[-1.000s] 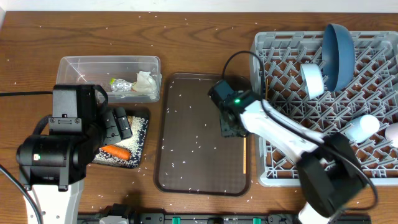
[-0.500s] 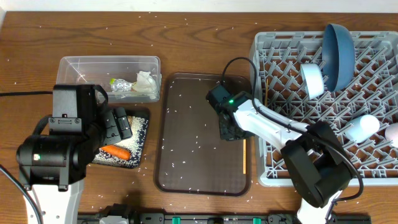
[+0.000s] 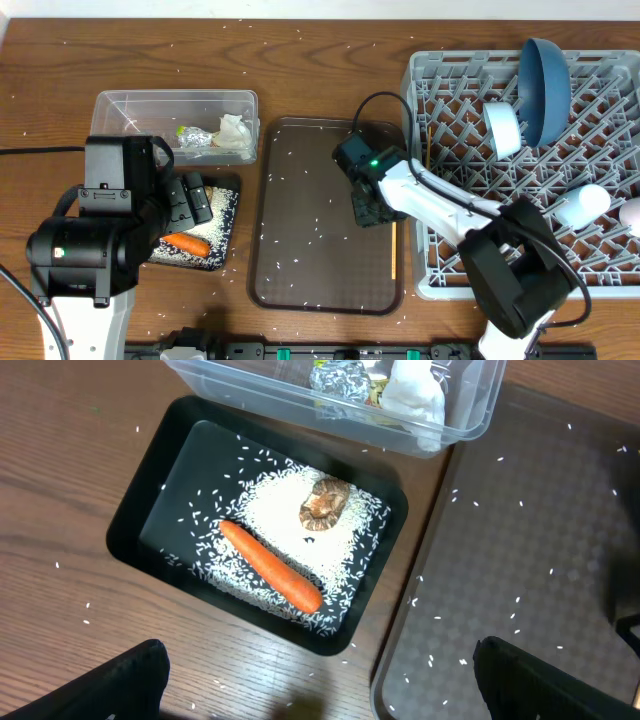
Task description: Sort waste into correct bins and load items into the dishwasher rack
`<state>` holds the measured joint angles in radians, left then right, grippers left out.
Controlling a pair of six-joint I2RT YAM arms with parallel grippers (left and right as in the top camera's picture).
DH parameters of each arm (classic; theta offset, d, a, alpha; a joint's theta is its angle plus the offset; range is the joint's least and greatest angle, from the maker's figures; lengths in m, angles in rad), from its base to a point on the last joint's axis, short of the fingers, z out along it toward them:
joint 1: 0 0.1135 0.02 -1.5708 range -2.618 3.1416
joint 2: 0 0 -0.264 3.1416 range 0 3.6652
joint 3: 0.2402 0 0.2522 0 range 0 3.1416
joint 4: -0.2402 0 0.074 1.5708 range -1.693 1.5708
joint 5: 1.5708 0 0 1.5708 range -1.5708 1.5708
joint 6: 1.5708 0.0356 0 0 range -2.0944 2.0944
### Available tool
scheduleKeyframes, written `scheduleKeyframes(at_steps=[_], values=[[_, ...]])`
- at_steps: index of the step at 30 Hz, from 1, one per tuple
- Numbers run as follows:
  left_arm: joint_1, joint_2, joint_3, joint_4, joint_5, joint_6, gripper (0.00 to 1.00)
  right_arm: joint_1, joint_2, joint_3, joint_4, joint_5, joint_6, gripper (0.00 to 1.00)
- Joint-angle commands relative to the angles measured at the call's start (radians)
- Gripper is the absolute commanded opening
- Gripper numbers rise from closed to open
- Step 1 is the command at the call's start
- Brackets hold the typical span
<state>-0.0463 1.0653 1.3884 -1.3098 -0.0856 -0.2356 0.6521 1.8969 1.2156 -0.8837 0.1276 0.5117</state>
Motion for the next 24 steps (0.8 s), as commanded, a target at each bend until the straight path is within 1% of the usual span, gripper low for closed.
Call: scheduleKeyframes(at_steps=[1,8,13,15,17,21,22,23,24], values=[[0.006,0.001,0.018,-0.003,-0.013,-0.005,0.98,-0.007,-0.038,-0.007,-0.006,0.003,-0.011,0.41],[0.006,0.001,0.018,-0.003,-0.013,-0.005,0.98,-0.026,-0.033,-0.061,0.008,0.004,0.016,0.42],[0.006,0.001,0.018,-0.003,-0.013,-0.005,0.98,-0.032,-0.032,-0.123,0.063,-0.016,0.034,0.42],[0.006,0.001,0.018,-0.003,-0.013,-0.005,0.98,-0.032,-0.032,-0.138,0.091,-0.052,0.009,0.40],[0.006,0.001,0.018,-0.003,-0.013,-0.005,0.98,-0.027,-0.032,-0.143,0.121,-0.097,-0.051,0.30],[0.006,0.001,0.018,-0.003,-0.013,-0.005,0.98,-0.007,-0.032,-0.143,0.183,-0.148,-0.156,0.16],[0.006,0.001,0.018,-0.003,-0.013,-0.005,0.98,-0.003,-0.032,-0.143,0.192,-0.142,-0.158,0.08],[0.006,0.001,0.018,-0.003,-0.013,-0.005,0.98,-0.003,-0.032,-0.142,0.197,-0.129,-0.156,0.01],[0.006,0.001,0.018,-0.003,-0.013,-0.005,0.98,-0.004,-0.032,-0.142,0.200,-0.121,-0.154,0.01]])
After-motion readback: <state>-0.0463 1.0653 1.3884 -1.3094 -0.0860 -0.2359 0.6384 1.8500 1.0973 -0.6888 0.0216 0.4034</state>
